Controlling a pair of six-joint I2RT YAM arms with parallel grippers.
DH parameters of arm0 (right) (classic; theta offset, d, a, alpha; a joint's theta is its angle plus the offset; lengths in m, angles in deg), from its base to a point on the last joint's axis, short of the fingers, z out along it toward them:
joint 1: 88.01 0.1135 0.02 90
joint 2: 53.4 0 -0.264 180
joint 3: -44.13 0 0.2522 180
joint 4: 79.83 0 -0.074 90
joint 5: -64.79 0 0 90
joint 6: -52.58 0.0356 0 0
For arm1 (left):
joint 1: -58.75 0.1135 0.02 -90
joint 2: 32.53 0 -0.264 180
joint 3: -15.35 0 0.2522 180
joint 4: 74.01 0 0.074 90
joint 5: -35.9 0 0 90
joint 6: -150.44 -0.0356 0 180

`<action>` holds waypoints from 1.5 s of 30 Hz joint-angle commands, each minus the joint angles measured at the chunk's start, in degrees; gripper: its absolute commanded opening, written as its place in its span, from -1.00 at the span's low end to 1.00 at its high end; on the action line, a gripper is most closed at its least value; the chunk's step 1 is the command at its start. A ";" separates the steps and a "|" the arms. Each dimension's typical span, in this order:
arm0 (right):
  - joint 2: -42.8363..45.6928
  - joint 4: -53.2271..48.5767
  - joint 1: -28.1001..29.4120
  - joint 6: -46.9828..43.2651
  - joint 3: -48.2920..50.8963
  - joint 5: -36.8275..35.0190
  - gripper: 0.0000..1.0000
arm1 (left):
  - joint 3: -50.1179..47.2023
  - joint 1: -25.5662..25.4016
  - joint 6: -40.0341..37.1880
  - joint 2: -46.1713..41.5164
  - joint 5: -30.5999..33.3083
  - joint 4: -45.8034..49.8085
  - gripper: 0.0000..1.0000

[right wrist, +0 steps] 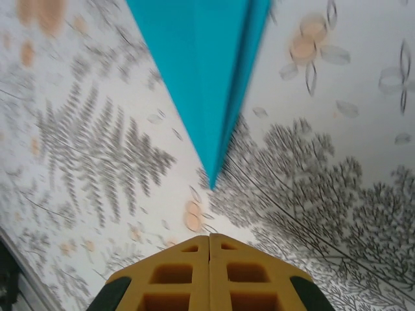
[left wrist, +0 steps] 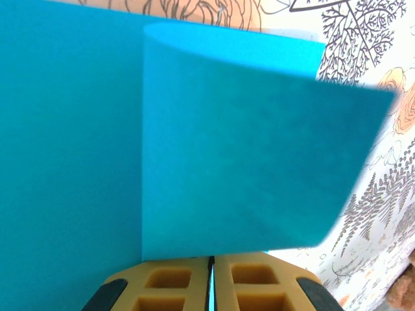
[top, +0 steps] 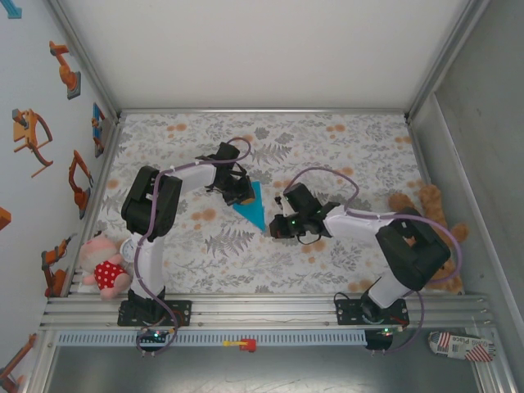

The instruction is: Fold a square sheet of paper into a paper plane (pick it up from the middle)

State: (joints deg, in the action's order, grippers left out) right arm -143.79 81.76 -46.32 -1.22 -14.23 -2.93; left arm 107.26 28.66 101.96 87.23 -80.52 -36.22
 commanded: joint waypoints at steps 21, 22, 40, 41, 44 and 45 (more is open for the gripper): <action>-17.02 2.71 -0.03 8.96 -11.23 -7.74 -1.00 | -7.79 -1.84 7.81 -1.88 5.51 -0.40 -0.71; -17.41 1.70 -0.11 8.95 -10.96 -7.87 -1.00 | -7.23 -1.73 6.82 -2.01 5.41 -0.22 -0.70; -18.86 -4.13 -0.57 8.00 -4.35 -10.08 -1.00 | -4.42 8.90 -7.61 1.94 -0.04 -8.03 -0.53; -18.95 -4.22 -0.56 8.00 -4.36 -10.07 -1.00 | -3.99 9.44 -7.99 2.34 -0.34 -7.95 -0.53; -18.96 -4.60 -0.56 8.00 -4.18 -10.35 -1.00 | -2.59 10.89 -8.43 3.16 -0.30 -7.73 -0.52; -18.96 -4.82 -0.56 7.93 -4.14 -10.48 -1.00 | -2.05 11.34 -8.46 3.49 -0.26 -7.51 -0.53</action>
State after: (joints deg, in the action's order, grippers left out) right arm -159.46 90.55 -46.56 7.59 -22.50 -8.41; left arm 103.87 35.90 96.41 87.14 -90.64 -43.41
